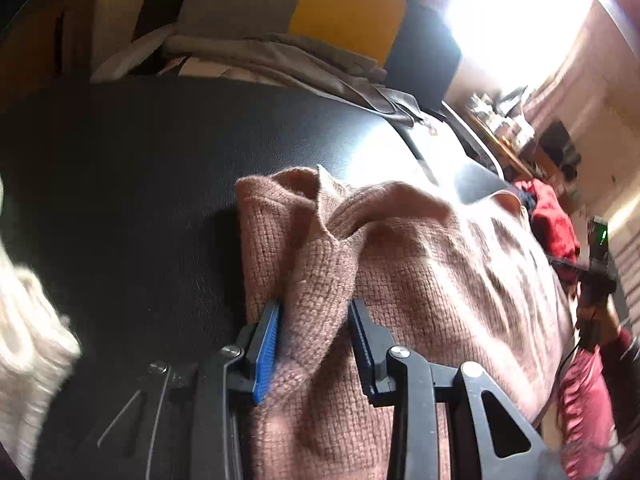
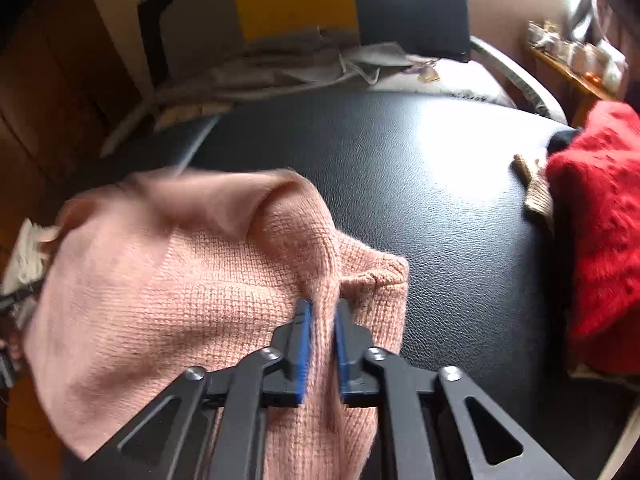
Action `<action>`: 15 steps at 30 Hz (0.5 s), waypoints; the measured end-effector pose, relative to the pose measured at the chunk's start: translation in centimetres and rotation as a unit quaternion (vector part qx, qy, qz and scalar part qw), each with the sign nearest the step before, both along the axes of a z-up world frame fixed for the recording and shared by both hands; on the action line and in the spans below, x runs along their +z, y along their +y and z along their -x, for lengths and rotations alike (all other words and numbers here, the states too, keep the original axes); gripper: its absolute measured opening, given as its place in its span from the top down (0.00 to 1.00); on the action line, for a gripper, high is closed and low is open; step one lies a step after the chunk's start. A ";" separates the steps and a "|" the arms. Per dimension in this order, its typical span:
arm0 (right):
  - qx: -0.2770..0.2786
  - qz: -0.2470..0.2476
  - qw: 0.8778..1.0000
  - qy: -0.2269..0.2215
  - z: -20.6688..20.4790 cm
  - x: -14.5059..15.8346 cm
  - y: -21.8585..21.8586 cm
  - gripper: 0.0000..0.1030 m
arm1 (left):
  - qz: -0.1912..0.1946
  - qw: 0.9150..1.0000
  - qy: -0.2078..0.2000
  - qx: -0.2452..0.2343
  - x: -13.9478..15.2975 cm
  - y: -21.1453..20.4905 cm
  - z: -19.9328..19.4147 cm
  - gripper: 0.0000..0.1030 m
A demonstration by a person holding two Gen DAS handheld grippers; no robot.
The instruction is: Fold clothes
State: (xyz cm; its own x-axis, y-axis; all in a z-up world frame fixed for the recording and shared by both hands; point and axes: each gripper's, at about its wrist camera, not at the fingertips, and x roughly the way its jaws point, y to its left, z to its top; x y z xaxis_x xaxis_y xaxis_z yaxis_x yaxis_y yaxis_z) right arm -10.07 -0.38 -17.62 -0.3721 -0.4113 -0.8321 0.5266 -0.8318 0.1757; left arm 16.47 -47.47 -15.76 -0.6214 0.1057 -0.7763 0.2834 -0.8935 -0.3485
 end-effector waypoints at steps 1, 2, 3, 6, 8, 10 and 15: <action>-0.003 0.019 1.000 -0.003 -0.2 0.4 0.4 0.69 | 0.001 1.000 -0.001 0.001 0.2 -0.2 0.0 0.67; -0.005 0.026 1.000 0.000 -0.4 0.7 0.6 0.56 | 0.002 1.000 0.001 0.002 0.4 -0.4 0.0 0.67; -0.006 0.033 0.999 0.005 -0.6 1.0 0.8 0.50 | 0.004 1.000 0.005 0.003 0.6 -0.5 0.2 0.67; 0.008 0.035 0.999 0.009 -1.8 1.7 0.9 0.46 | -0.003 1.000 0.020 -0.004 1.2 -0.6 1.2 0.66; 0.019 0.034 0.999 0.015 -2.7 2.1 0.8 0.46 | -0.001 1.000 0.021 -0.016 1.4 -0.2 2.6 0.61; 0.028 0.039 0.999 0.013 -3.4 2.2 0.8 0.41 | 0.017 0.999 0.008 -0.036 1.1 0.5 3.9 0.60; 0.032 0.031 0.999 -0.005 -2.3 0.3 -0.3 0.37 | 0.092 0.992 -0.048 -0.072 0.1 2.4 6.4 0.64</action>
